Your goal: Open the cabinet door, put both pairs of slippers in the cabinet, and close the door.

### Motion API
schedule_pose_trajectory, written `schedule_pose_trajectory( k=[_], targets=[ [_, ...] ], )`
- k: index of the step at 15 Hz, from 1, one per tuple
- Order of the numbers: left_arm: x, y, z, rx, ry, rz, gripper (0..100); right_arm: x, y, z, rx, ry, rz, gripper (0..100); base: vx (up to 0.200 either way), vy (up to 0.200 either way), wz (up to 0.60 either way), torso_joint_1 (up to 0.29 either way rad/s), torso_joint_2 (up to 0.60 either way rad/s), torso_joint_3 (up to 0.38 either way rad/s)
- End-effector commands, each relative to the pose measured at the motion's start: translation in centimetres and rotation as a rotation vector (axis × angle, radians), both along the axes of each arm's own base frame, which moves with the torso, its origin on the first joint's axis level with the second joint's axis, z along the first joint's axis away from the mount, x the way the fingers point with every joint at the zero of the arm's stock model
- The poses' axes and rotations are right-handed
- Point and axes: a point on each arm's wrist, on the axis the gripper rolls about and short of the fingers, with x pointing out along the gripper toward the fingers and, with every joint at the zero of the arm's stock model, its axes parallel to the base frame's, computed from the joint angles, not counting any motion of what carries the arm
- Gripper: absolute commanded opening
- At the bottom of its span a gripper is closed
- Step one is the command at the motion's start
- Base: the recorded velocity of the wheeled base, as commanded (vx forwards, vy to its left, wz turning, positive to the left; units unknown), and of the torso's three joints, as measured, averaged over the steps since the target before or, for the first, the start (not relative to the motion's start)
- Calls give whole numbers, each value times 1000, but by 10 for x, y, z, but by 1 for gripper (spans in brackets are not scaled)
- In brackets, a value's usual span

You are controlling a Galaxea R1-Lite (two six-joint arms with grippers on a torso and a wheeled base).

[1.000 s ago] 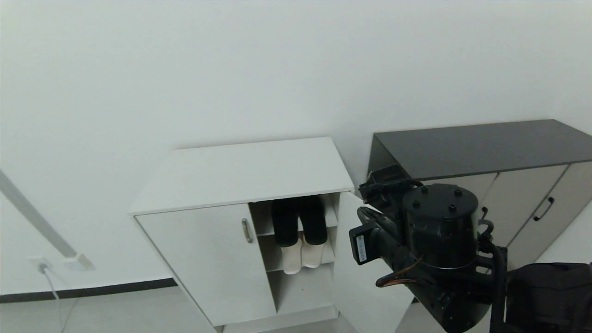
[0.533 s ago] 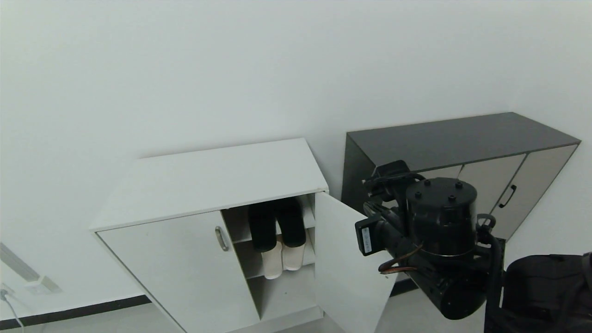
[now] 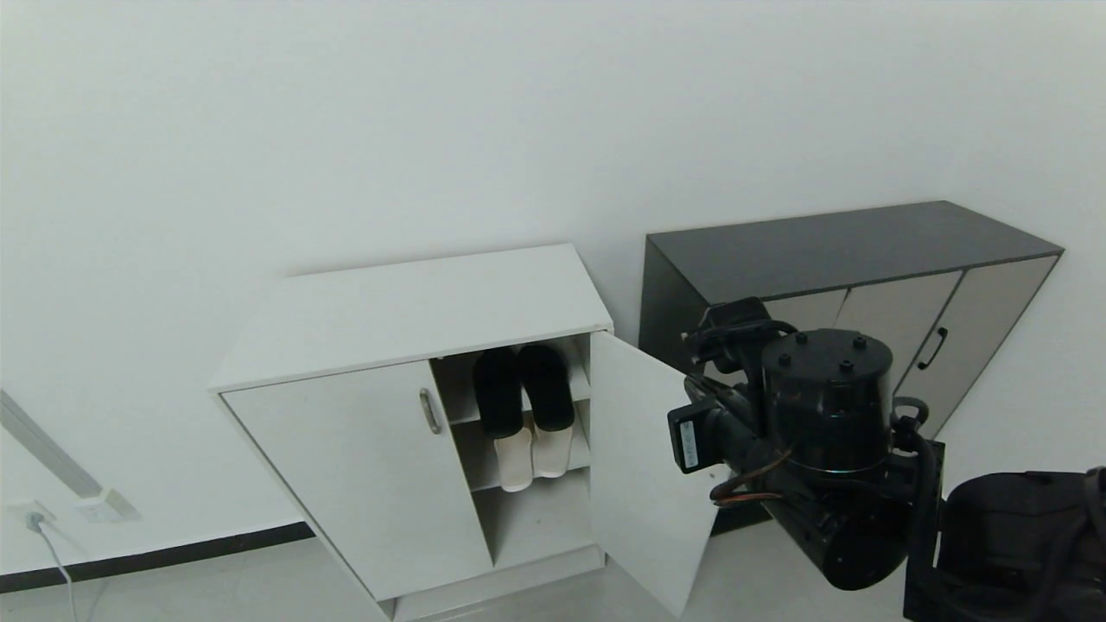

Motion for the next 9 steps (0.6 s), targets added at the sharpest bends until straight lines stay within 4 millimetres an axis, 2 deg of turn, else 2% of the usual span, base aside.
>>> schedule_pose_trajectory(
  k=[1, 4, 6, 8, 9],
  targets=[
    [0, 0, 0, 0, 0, 2, 0, 2, -1, 0, 0, 1, -6, 0, 0, 0, 0, 0, 0, 0],
    [0, 0, 0, -2, 0, 3, 0, 6, -4, 1, 4, -4, -24, 0, 0, 0, 0, 0, 0, 0],
    [0, 0, 0, -2, 0, 2, 0, 19, -10, 11, 28, -22, -55, 0, 0, 0, 0, 0, 0, 0],
    [0, 0, 0, -2, 0, 2, 0, 41, -24, 18, 32, -5, -66, 0, 0, 0, 0, 0, 0, 0],
    [0, 0, 0, -2, 0, 0, 0, 60, -34, 22, 35, 12, -107, 0, 0, 0, 0, 0, 0, 0]
  ],
)
